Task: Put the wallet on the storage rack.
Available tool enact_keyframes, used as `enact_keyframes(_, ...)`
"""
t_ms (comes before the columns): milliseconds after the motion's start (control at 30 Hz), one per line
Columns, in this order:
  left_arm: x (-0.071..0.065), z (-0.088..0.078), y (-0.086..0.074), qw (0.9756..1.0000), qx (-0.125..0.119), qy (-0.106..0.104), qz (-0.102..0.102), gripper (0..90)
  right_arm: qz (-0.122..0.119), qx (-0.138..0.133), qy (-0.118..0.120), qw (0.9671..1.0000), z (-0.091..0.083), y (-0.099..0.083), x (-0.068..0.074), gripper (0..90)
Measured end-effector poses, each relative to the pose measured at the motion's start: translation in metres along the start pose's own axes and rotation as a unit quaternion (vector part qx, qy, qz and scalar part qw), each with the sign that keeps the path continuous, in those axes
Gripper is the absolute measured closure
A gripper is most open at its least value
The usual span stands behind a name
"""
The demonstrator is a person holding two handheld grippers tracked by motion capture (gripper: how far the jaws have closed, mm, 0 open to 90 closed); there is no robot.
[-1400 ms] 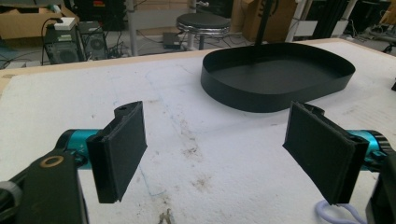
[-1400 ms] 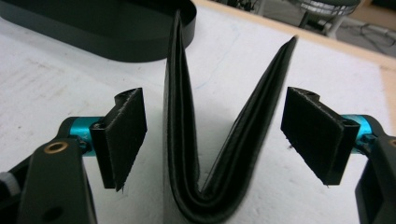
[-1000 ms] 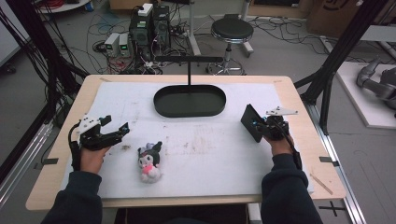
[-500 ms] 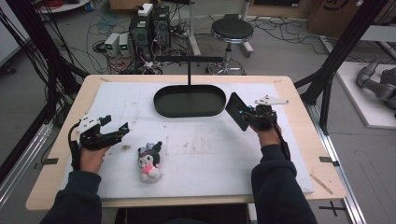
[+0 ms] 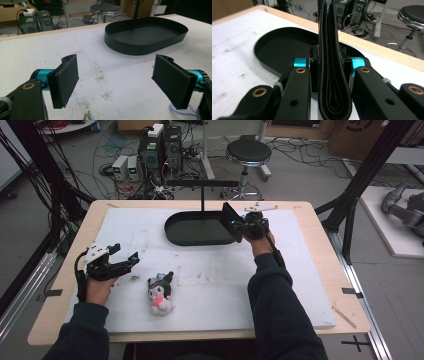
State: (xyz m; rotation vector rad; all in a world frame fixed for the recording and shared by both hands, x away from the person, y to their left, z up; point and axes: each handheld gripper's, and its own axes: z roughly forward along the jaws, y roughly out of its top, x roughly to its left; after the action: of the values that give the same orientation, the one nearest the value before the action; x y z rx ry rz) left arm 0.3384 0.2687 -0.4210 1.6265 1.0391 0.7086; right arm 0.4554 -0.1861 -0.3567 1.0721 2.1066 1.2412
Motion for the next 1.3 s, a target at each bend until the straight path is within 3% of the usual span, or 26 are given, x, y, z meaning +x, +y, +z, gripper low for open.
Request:
enact_keyframes(133, 0.001, 0.000, 0.000, 1.0000, 0.002, 0.002, 0.000, 20.6, -0.012, 0.010, -0.024, 0.9996, 0.024, 0.007, 0.004, 77.4)
enact_keyframes(267, 0.002, 0.001, -0.001, 0.9998, 0.008, -0.005, -0.019, 20.5, -0.023, 0.023, -0.048, 0.9983, 0.046, 0.011, 0.005, 77.4)
enact_keyframes(367, 0.001, 0.000, 0.000, 0.9998, -0.002, -0.006, -0.020, 20.3, -0.031, 0.024, -0.071, 0.9967, 0.060, 0.010, 0.007, 77.4)
enact_keyframes(567, 0.003, -0.001, 0.000, 0.9997, -0.003, -0.004, -0.023, 20.3, -0.048, 0.051, -0.117, 0.9906, 0.081, 0.004, 0.004, 77.5)
enact_keyframes(667, 0.005, -0.002, 0.000, 0.9997, -0.002, -0.002, -0.026, 20.3, -0.059, 0.065, -0.153, 0.9843, 0.086, 0.000, 0.003, 77.4)
enact_keyframes(700, 0.005, -0.002, -0.001, 0.9997, -0.002, -0.001, -0.025, 20.3, -0.057, 0.067, -0.158, 0.9835, 0.087, -0.001, 0.002, 77.4)
enact_keyframes(800, 0.004, -0.002, 0.000, 0.9997, -0.002, -0.001, -0.026, 20.3, -0.051, 0.078, -0.155, 0.9836, 0.092, -0.005, 0.001, 76.1)
enact_keyframes(867, 0.004, -0.002, -0.001, 0.9997, 0.000, -0.001, -0.024, 20.4, -0.027, 0.073, -0.133, 0.9881, 0.095, -0.007, 0.002, 70.5)
enact_keyframes(1033, 0.005, -0.002, 0.000, 0.9997, -0.001, 0.002, -0.025, 20.4, -0.023, 0.049, -0.082, 0.9952, 0.092, -0.002, 0.011, 60.2)
enact_keyframes(1167, 0.004, -0.002, 0.000, 0.9997, -0.002, 0.002, -0.025, 20.4, -0.018, 0.019, -0.058, 0.9980, 0.081, 0.004, 0.013, 54.6)
enact_keyframes(1300, 0.005, -0.003, 0.000, 0.9996, -0.001, 0.003, -0.028, 20.5, -0.031, 0.010, -0.055, 0.9980, 0.065, 0.011, 0.011, 51.8)
